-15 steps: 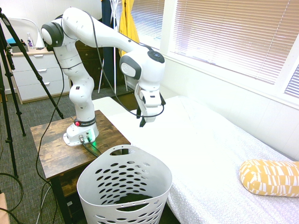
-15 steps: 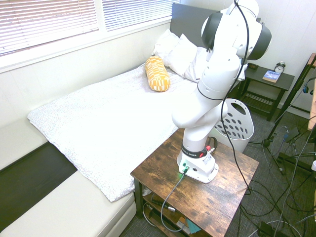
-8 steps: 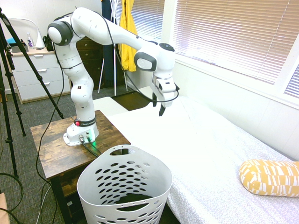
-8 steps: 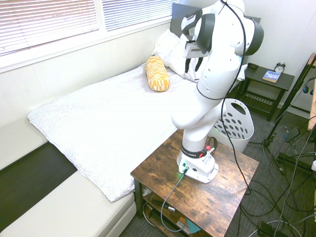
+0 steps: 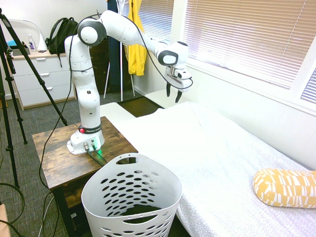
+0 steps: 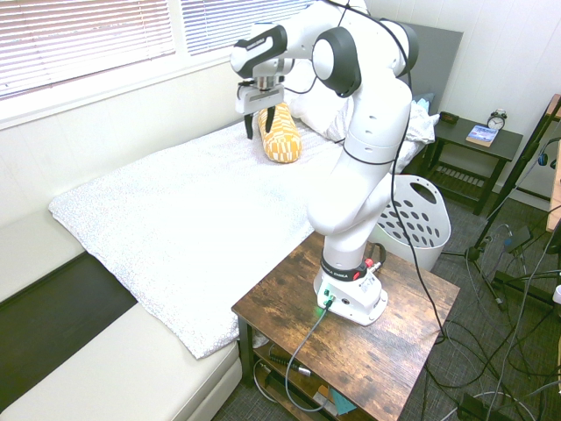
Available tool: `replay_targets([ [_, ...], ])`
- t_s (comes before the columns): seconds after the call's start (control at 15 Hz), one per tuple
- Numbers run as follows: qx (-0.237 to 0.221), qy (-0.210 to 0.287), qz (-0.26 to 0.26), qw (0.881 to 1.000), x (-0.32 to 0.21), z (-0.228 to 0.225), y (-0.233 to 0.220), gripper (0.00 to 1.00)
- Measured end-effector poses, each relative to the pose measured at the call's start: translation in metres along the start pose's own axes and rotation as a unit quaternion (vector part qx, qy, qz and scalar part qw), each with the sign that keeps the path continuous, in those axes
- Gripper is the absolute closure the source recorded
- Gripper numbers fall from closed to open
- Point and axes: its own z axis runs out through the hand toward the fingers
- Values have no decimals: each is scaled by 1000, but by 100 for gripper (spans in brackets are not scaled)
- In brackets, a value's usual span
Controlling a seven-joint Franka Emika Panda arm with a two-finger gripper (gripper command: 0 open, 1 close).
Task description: Put my clothes in the laundry bag
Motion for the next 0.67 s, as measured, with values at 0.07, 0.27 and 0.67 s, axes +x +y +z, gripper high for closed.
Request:
replay_targets([
  [0.07, -4, -2, -13, 1000, -7, 5, -31, 0],
  [0.27, -14, -7, -38, 999, -21, 19, -87, 0],
  [0.67, -37, -22, -87, 995, -67, 53, -144, 0],
])
